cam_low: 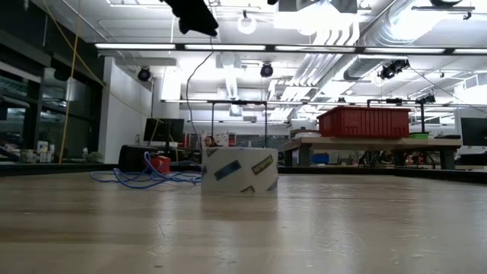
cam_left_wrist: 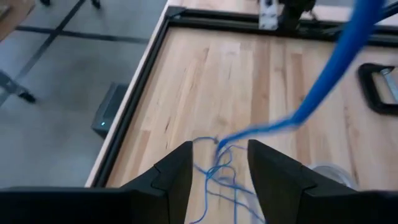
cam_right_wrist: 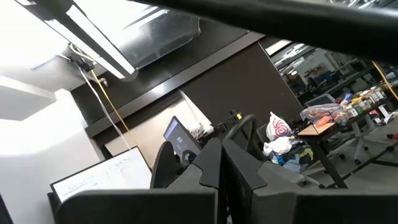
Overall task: Coil cords
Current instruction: Coil the blue wire on the spool
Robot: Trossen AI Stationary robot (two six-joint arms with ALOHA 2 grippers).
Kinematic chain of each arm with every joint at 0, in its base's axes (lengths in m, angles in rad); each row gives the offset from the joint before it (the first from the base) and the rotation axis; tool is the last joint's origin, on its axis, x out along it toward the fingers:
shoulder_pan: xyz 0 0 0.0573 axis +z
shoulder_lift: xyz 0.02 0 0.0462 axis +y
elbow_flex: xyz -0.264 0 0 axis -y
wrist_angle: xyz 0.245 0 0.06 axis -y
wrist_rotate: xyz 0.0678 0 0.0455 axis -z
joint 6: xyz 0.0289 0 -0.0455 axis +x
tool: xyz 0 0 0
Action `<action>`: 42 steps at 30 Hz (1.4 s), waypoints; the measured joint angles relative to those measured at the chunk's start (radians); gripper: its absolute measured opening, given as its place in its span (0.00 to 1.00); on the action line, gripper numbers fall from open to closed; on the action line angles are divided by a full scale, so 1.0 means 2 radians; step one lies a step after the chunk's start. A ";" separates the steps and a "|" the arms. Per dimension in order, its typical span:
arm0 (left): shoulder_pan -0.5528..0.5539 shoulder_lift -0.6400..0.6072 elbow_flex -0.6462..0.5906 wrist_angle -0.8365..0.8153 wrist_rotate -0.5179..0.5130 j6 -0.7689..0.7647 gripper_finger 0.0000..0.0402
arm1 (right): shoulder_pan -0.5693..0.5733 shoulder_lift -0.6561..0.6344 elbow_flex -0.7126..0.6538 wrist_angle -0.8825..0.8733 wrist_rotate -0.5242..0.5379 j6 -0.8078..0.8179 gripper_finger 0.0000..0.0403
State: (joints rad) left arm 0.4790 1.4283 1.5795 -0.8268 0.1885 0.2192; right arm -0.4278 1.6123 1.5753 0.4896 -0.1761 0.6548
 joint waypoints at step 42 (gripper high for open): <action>-0.082 0.007 0.049 -0.021 0.075 -0.166 0.00 | 0.000 0.006 0.000 -0.038 0.114 -0.004 0.00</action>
State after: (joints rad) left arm 0.3147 1.4415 1.6770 -0.8692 0.3380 -0.1136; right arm -0.4271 1.6234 1.5753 0.4145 0.0517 0.6472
